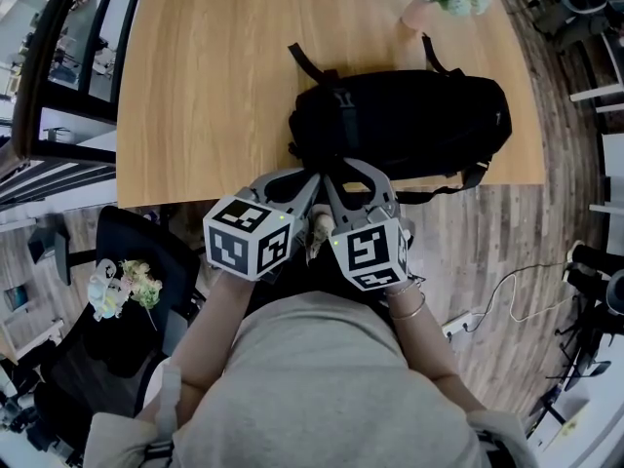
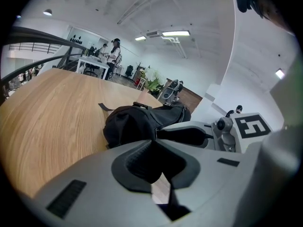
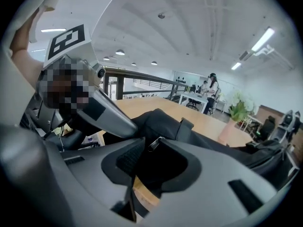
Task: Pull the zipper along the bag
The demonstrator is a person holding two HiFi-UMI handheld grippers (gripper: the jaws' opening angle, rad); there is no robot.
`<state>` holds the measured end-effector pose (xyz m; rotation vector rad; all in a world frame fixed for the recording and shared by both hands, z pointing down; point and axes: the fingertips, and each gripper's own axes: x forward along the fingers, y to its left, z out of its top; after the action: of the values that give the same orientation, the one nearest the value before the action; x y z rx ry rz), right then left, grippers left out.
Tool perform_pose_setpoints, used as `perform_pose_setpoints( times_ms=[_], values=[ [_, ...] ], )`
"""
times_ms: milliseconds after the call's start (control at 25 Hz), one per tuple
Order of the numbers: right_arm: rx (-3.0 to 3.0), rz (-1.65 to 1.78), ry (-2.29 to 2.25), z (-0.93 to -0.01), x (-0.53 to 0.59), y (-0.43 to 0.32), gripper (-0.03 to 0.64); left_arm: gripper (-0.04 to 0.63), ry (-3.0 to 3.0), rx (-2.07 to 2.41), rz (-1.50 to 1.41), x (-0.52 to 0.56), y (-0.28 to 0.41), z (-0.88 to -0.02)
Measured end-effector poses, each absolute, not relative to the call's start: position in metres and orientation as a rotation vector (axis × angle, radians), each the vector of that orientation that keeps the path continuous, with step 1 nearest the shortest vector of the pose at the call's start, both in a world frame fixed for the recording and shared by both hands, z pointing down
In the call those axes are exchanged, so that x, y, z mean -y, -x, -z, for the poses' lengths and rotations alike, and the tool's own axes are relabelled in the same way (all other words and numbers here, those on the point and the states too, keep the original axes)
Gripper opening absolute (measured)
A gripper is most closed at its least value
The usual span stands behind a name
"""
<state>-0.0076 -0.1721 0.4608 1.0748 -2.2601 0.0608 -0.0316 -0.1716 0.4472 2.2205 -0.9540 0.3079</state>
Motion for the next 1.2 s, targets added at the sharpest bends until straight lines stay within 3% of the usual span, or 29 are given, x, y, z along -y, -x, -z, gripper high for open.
perform_pose_setpoints(
  times_ms=[200,320,600,1200],
  values=[
    [2.213,-0.022,-1.113,-0.459,0.17,0.001,0.09,0.035,-2.219,0.953,-0.296,0.172,0.032,-0.447],
    [2.177,-0.01,-1.143,-0.46,0.171,-0.006,0.043,0.035,-2.219,0.955,-0.293,0.172,0.033,-0.447],
    [2.2,-0.024,-1.146,-0.458,0.172,-0.006,0.077,0.035,-2.223,0.956,-0.294,0.173,0.034,-0.447],
    [2.18,0.042,-1.11,-0.468,0.182,0.003,0.081,0.033,-2.242,0.94,-0.294,0.172,0.031,-0.443]
  ],
)
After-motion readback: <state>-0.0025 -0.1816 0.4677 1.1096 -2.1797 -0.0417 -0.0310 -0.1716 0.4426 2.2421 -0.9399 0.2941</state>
